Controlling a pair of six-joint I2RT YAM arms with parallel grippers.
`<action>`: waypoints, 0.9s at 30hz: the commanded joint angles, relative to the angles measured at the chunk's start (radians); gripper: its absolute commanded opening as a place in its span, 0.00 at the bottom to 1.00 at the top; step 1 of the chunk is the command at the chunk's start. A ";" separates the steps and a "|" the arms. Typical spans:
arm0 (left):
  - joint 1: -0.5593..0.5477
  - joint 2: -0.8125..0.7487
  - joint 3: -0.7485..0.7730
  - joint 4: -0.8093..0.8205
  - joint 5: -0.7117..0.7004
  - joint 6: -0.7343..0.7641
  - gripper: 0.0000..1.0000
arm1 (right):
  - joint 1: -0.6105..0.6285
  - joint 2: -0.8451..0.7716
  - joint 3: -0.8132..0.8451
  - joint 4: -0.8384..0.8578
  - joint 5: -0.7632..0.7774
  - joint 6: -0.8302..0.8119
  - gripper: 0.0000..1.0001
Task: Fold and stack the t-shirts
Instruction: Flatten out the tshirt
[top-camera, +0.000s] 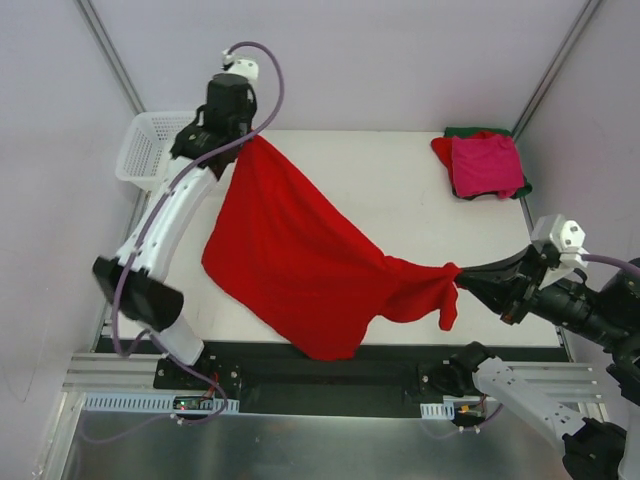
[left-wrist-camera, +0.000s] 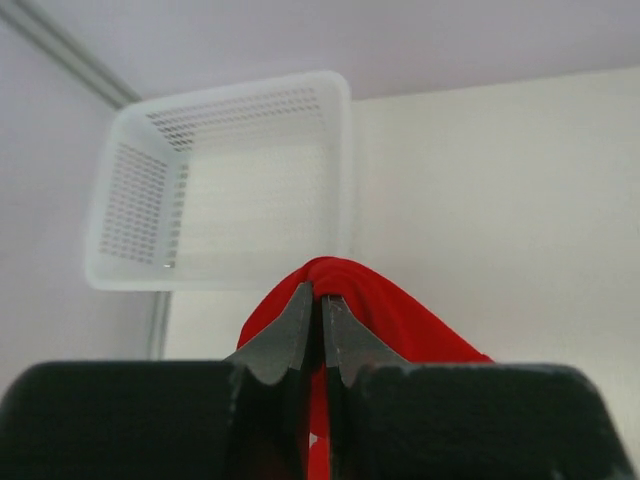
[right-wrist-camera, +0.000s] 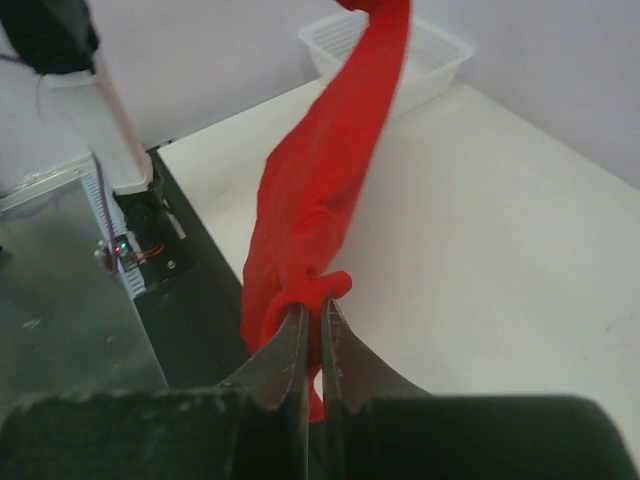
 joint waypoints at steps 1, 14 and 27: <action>-0.014 0.215 0.154 0.099 0.198 -0.064 0.00 | 0.001 0.015 -0.047 0.004 -0.112 0.031 0.01; -0.176 0.793 0.632 0.122 0.359 -0.038 0.71 | 0.001 0.030 -0.115 -0.004 -0.028 0.012 0.45; -0.204 0.464 0.095 0.215 0.385 -0.193 0.99 | 0.002 0.027 -0.216 0.093 0.107 -0.001 0.95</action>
